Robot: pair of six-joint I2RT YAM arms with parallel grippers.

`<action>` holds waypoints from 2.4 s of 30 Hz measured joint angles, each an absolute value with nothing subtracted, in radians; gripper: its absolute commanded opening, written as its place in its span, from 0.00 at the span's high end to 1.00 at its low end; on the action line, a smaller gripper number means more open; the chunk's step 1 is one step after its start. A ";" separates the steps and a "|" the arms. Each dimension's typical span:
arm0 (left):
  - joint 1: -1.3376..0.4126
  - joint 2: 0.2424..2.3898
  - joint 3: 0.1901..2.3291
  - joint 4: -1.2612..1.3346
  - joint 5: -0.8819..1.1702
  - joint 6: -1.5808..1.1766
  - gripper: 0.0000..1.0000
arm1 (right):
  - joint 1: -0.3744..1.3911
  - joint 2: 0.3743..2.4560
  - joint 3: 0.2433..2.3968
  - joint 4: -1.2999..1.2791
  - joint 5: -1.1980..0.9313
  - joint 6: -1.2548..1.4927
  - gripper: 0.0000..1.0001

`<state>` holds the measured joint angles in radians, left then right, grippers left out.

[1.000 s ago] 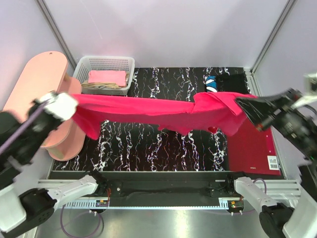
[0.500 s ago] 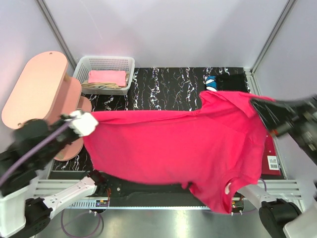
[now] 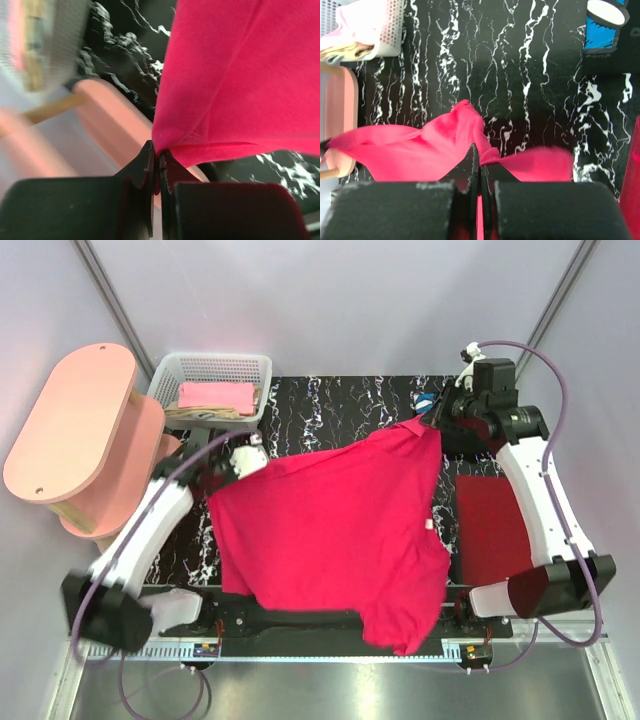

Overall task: Fold and stack the t-shirts
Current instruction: Flatten out the tshirt

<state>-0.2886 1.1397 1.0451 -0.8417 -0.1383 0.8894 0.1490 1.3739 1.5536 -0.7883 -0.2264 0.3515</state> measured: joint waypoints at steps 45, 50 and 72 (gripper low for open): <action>-0.143 1.502 1.120 -0.511 -0.043 0.803 0.20 | 0.109 1.510 1.242 -0.436 -0.387 0.382 1.00; -0.244 1.421 1.055 -0.500 0.009 0.784 0.28 | 0.109 1.558 1.272 -0.434 -0.387 0.382 1.00; -0.271 1.666 1.074 -0.613 0.078 0.781 0.35 | 0.109 1.640 1.374 -0.431 -0.413 0.382 1.00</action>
